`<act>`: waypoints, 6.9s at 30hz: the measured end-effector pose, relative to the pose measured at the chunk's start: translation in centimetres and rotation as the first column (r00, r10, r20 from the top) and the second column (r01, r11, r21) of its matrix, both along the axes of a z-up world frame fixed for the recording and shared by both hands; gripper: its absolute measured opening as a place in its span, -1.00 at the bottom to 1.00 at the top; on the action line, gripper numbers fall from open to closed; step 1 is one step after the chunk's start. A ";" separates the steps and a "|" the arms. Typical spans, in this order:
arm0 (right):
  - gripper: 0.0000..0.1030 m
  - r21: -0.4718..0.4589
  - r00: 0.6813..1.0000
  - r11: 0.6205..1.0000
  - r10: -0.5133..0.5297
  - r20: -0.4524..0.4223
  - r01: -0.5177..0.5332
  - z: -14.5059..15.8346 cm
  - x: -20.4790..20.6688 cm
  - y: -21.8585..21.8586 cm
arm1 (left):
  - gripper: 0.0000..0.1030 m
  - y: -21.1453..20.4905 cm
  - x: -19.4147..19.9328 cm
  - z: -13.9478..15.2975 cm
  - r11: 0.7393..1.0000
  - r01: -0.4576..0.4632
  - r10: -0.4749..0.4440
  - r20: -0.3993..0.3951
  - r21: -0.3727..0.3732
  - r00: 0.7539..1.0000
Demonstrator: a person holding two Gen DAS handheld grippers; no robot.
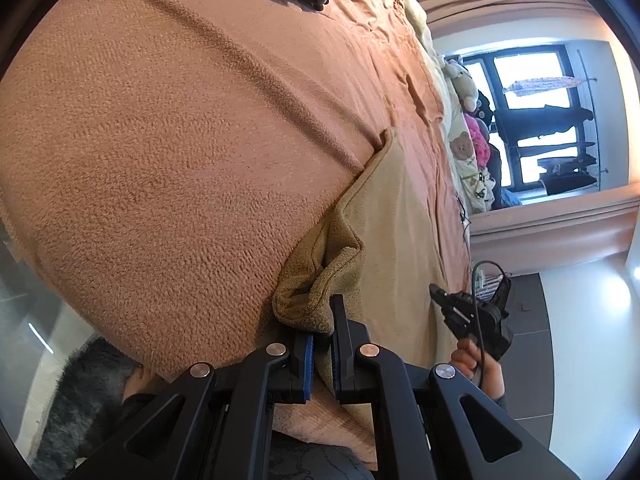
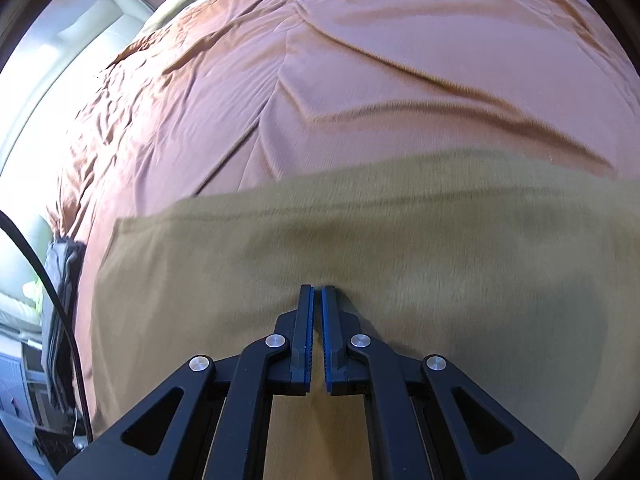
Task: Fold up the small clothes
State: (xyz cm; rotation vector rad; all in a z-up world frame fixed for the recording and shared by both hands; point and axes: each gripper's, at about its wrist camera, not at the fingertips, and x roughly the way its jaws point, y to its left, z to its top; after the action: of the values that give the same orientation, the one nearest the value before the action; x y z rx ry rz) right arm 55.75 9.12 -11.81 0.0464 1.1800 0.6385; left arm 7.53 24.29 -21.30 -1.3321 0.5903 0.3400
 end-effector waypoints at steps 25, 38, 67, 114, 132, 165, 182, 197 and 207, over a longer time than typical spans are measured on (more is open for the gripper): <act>-1.00 -0.034 0.994 0.996 0.088 0.072 -0.085 3.8 -5.0 -1.4 | -0.93 -0.4 -0.9 1.4 1.000 0.000 -0.002 0.059 0.031 0.998; -1.00 -0.046 0.983 0.982 0.184 -0.022 -0.184 2.6 -10.1 -5.0 | -0.94 -0.3 -0.1 4.3 0.997 0.040 -0.049 0.147 0.066 0.988; -1.00 0.044 0.972 0.971 0.235 -0.011 -0.234 0.4 -21.3 -9.4 | -0.94 -3.4 6.2 12.9 0.950 0.231 -0.281 0.251 0.213 0.926; 0.58 0.338 0.975 0.938 -0.142 0.171 0.077 7.5 -25.4 -35.0 | -0.94 -26.4 24.5 15.4 0.611 0.721 -0.775 0.062 0.328 0.629; 0.58 0.306 0.975 0.942 -0.184 0.123 0.139 8.0 -27.1 -38.6 | -0.78 -33.8 26.6 10.2 0.497 0.837 -0.857 -0.021 0.227 0.515; -0.07 0.141 0.991 0.990 -0.038 0.128 0.020 6.8 -24.2 -33.2 | 0.29 -17.7 26.2 4.0 0.750 0.656 -0.645 -0.125 0.088 0.754; -0.43 0.137 0.993 0.990 -0.033 0.110 0.017 5.7 -23.6 -32.4 | -0.57 -17.8 29.0 1.4 0.787 0.608 -0.587 -0.178 0.101 0.790; -0.77 0.207 0.993 0.976 -0.083 0.089 0.063 4.9 -23.3 -34.4 | -0.80 -21.6 33.6 7.7 0.709 0.659 -0.660 -0.094 0.250 0.745; -0.88 0.254 0.990 0.965 -0.095 0.104 0.066 4.8 -23.2 -35.9 | -0.82 -24.0 37.2 9.0 0.670 0.689 -0.694 -0.095 0.276 0.714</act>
State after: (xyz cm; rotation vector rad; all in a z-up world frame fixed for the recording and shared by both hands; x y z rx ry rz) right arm 32.58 -26.77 -7.01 0.2666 0.9758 0.7056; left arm 44.74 0.25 -12.31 -0.7353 0.9473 -0.2170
